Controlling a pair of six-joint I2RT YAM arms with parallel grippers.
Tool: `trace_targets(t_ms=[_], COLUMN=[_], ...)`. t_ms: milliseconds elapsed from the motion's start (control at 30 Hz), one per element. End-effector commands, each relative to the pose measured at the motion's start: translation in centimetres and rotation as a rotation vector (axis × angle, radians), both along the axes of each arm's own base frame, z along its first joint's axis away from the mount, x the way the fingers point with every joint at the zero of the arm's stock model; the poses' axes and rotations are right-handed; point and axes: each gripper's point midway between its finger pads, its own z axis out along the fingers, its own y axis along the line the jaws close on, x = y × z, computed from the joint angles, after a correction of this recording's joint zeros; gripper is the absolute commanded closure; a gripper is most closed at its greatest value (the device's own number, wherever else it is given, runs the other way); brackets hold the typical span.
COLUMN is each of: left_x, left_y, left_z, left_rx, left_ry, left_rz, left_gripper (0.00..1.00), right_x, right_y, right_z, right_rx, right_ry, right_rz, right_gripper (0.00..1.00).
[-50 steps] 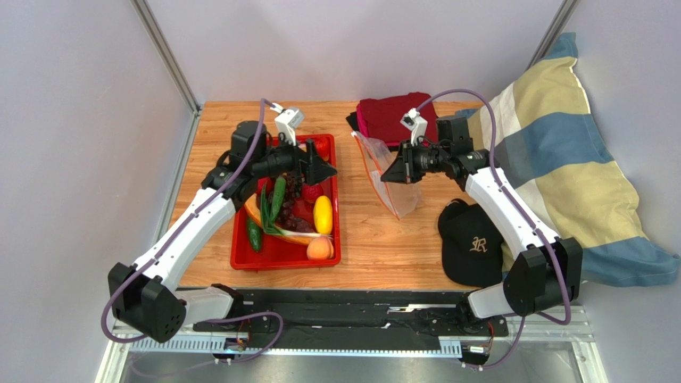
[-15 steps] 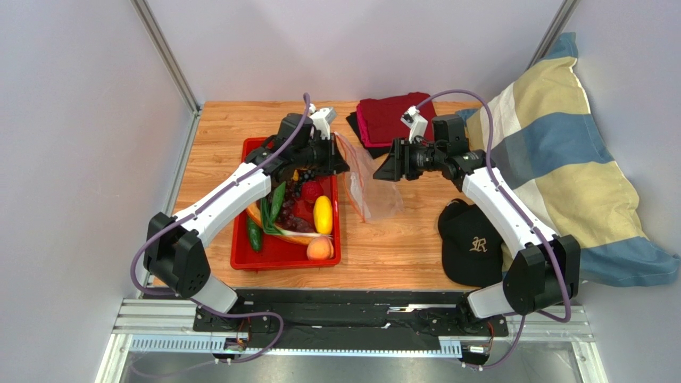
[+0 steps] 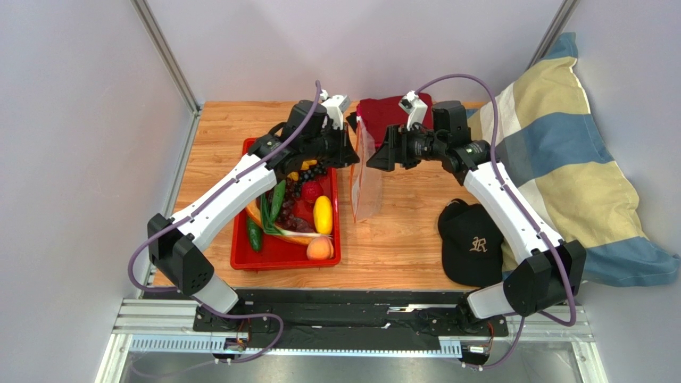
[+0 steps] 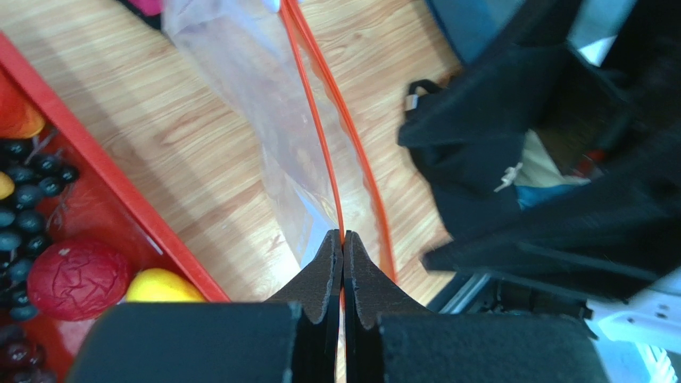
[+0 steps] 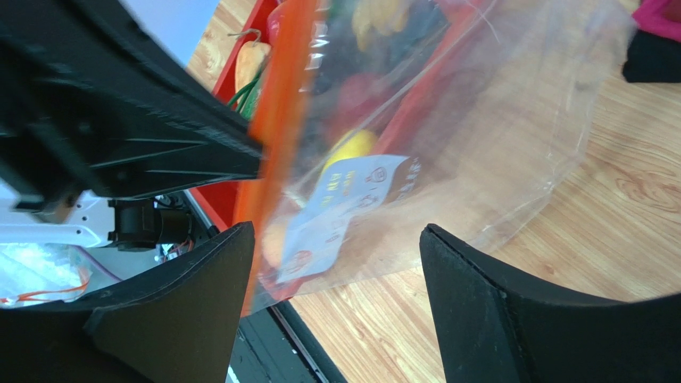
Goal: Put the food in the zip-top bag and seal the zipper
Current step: Open the zipper of the food storage bag.
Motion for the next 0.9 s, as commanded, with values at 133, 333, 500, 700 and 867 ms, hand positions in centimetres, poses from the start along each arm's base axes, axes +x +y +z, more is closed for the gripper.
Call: trace_targets(t_ms=[133, 333, 500, 700, 867], left_x=[0.8, 0.0, -0.5, 0.6, 2.4], left_y=[-0.1, -0.7, 0.4, 4.8, 10.0], left_z=[0.9, 1.3, 1.5, -0.2, -2.5], left_rx=[0.035, -0.001, 0.031, 0.089, 0.200], left_ry=[-0.008, 0.012, -0.016, 0.019, 0.006], left_rz=[0.065, 0.034, 0.041, 0.101, 0.145], left_gripper=[1.00, 1.00, 1.00, 1.00, 1.00], right_x=[-1.2, 1.1, 2.5, 1.9, 0.3], right_y=[1.8, 1.7, -0.3, -3.4, -7.1], right_z=[3.1, -0.1, -0.9, -1.1, -2.7], right_rx=[0.034, -0.132, -0.228, -0.254, -0.274], right_ry=[-0.081, -0.124, -0.153, -0.140, -0.086], right_rz=[0.045, -0.062, -0.155, -0.180, -0.201], right_gripper=[0.20, 0.36, 0.67, 1.00, 1.00])
